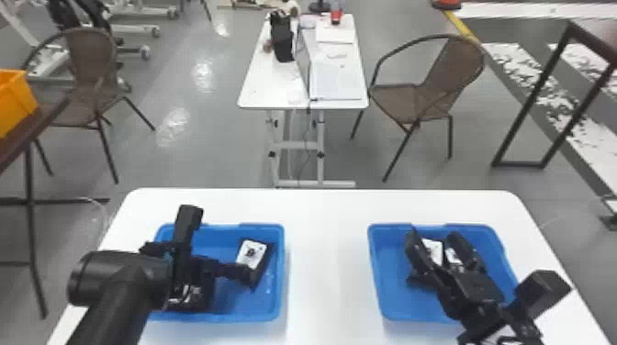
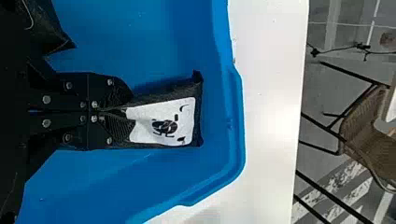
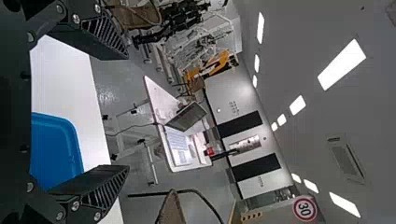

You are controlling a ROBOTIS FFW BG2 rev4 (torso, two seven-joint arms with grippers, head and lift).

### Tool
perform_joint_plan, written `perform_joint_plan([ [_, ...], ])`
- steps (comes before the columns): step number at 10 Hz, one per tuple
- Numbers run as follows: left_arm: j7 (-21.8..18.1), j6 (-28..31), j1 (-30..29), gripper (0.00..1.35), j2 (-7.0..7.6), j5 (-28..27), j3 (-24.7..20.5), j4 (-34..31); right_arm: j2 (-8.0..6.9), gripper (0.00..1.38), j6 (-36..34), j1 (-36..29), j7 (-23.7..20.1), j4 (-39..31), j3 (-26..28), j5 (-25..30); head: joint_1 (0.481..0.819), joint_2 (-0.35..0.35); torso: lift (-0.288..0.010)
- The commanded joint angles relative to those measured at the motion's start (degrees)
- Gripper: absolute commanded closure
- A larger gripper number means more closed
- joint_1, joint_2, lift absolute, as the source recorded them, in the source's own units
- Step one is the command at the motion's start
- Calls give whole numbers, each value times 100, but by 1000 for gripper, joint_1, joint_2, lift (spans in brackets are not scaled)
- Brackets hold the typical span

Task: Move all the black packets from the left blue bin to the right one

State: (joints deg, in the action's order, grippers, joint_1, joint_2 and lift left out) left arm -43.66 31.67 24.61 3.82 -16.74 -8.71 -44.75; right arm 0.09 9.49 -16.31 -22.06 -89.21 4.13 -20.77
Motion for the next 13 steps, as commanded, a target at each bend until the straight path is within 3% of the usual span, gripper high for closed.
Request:
perform_joint_plan([
  [1, -99, -777, -176, 1214, 111, 549, 36, -8, -14, 199, 0, -31, 0, 0, -9, -32, 695, -3, 0],
  [2, -389, -1392, -317, 1214, 225, 1068, 97, -17, -14, 199, -9, -31, 0, 9, -35, -67, 695, -6, 0],
  [3, -784, -1638, -510, 1214, 278, 1569, 115, -184, -14, 199, -9, -31, 0, 0, -53, -94, 695, -14, 0],
  [6, -1065, -1128, -1635, 1214, 286, 2571, 176, -2003, -14, 199, -9, -48, -9, -70, -132, -173, 695, -28, 0],
  [8, -1496, -1199, -1758, 1214, 260, 2623, 607, -2601, 176, 199, -18, 75, -79, -62, -395, -419, 695, -49, 0],
  [10, -1777, -1269, -1530, 1214, 137, 2509, 1029, -2706, 352, 199, -106, 312, -352, -35, -642, -665, 695, -76, 0],
  [12, -1918, -1269, -1240, 1214, -30, 2272, 1099, -2645, 369, 196, -387, 725, -1046, 149, -694, -630, 695, -95, 0],
  [13, -1953, -1269, -1073, 1214, -65, 2289, 1196, -2566, 369, 199, -483, 892, -1195, 229, -782, -630, 695, -89, 0],
])
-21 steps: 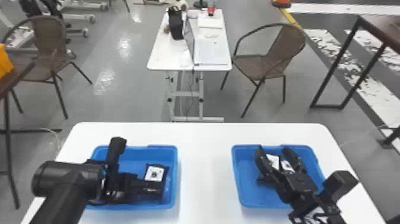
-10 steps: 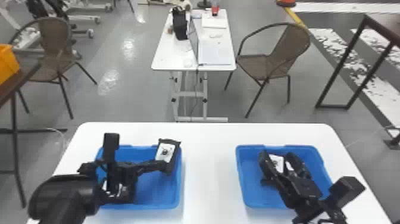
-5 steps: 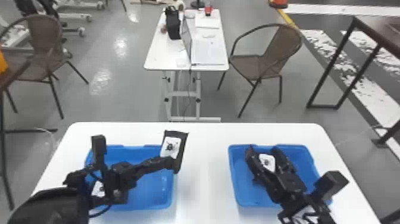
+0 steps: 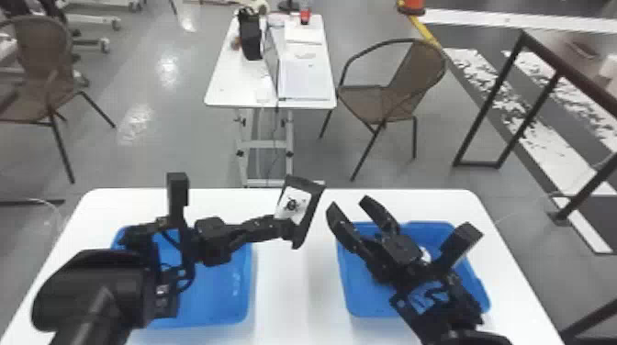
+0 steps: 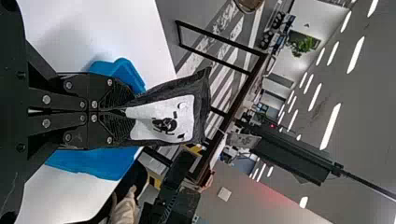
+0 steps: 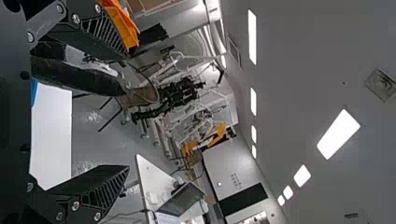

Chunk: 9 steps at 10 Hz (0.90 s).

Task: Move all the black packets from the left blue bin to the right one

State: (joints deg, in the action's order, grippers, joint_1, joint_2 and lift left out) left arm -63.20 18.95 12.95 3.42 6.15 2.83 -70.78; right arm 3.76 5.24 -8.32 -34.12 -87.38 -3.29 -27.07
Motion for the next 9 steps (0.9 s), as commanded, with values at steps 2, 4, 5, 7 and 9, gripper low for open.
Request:
perform_joint_plan([
  [2, -87, -31, 349, 1214, -26, 176, 447, 257, -15, 199, -67, 322, -200, 204, -146, -18, 695, -84, 0],
  [4, -122, -23, 410, 1214, -131, 360, 649, 363, -33, 199, -67, 516, -226, 388, -216, -9, 695, -100, 0],
  [5, -166, 4, 419, 1214, -193, 343, 693, 371, -68, 199, -67, 560, -226, 485, -216, -53, 695, -109, 0],
  [7, -184, 30, 481, 1214, -219, 343, 842, 415, -112, 702, -67, 604, -253, 608, -216, -193, 695, -123, 0],
  [9, -192, 48, 454, 1214, -202, 360, 799, 415, -147, 1070, -49, 604, -244, 626, -208, -264, 695, -133, 0],
])
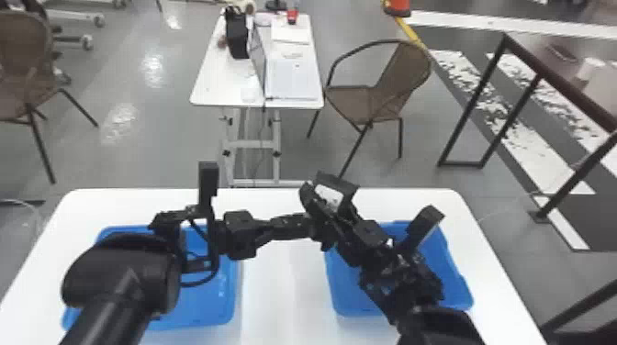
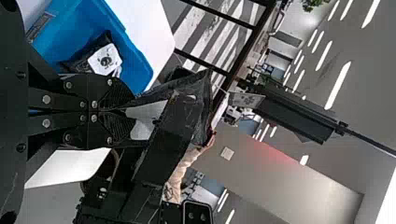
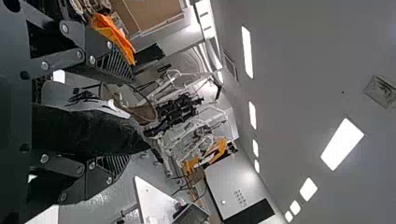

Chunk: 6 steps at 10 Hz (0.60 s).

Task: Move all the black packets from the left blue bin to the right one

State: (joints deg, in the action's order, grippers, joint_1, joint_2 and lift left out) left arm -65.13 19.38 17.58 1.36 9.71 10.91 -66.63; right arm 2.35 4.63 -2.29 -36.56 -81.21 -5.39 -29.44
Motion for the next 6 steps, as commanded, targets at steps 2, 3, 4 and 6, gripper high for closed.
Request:
perform_joint_plan([
  [2, 0, 22, -53, 1190, 13, -31, -115, 1, 2, 1208, 29, -34, -9, 26, 3, -141, 695, -130, 0],
  [3, 0, 57, -88, 1111, 13, -39, -203, 1, -16, 1216, 38, -52, -9, 26, 3, -194, 695, -129, 0],
  [4, 9, 242, -159, 719, 13, -83, -344, -8, -16, 1216, 65, -43, 0, 61, 11, -238, 695, -125, 0],
  [6, 27, 303, -378, 53, 31, -83, -757, -69, -7, 1214, 65, -26, 0, 158, 319, -255, 695, -113, 0],
])
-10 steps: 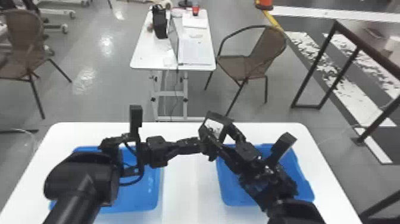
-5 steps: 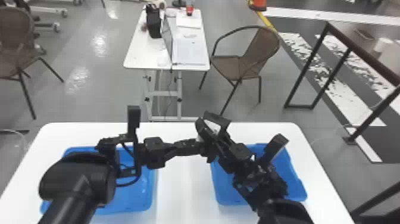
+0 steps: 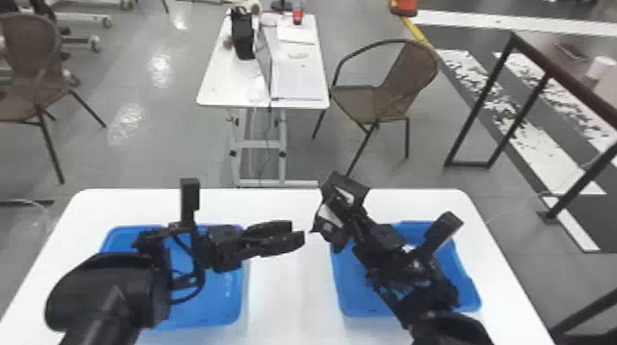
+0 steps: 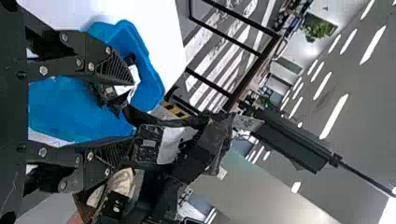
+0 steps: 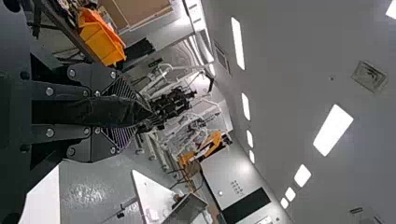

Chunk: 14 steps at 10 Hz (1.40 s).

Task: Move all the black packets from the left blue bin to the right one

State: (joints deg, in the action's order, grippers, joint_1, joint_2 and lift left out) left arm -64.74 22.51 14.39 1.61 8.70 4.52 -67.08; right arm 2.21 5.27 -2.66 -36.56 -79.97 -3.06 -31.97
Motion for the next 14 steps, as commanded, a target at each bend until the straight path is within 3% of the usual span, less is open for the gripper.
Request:
perform_joint_plan([
  [1, 85, -27, -287, 108, 15, 71, -426, -253, 8, 1211, 0, 73, -1, 236, 288, -37, 695, -113, 0],
  [2, 199, -36, -472, 55, 15, 88, -751, -473, 26, 1208, 0, 160, -9, 535, 499, -73, 695, -113, 0],
  [4, 331, -27, -753, -2, 24, 167, -1375, -833, 236, 1208, 97, 380, -27, 1274, 640, -319, 695, -103, 0],
  [6, 550, -80, -973, 142, 24, 264, -1885, -1158, 456, 1207, 185, 653, -27, 2073, 754, -512, 695, -88, 0],
  [7, 682, -124, -1061, 148, 24, 281, -2016, -1290, 456, 1138, 185, 749, -18, 2355, 948, -486, 695, -81, 0],
  [8, 753, -221, -1122, 153, 24, 308, -2113, -1387, 456, 789, 185, 820, -9, 2530, 1071, -424, 695, -81, 0],
  [9, 920, -308, -1237, 153, -2, 317, -2183, -1563, 456, 311, 194, 828, 96, 2557, 1246, -196, 695, -82, 0],
  [10, 1174, -344, -1412, 153, -20, 238, -2262, -1853, 430, 38, 290, 688, 421, 2337, 1352, 86, 695, -84, 0],
  [11, 1517, -335, -1615, 153, -46, 238, -2289, -2125, 403, 94, 361, 407, 790, 1950, 1378, 86, 695, -88, 0],
  [12, 1755, -238, -1808, 154, -73, 238, -2324, -2389, 324, 170, 422, 169, 852, 1634, 1449, -11, 695, -89, 0],
  [14, 2238, 896, -2054, 154, -176, 281, -2509, -3268, 166, 208, 431, -332, 852, 975, 1510, -178, 695, -83, 0],
])
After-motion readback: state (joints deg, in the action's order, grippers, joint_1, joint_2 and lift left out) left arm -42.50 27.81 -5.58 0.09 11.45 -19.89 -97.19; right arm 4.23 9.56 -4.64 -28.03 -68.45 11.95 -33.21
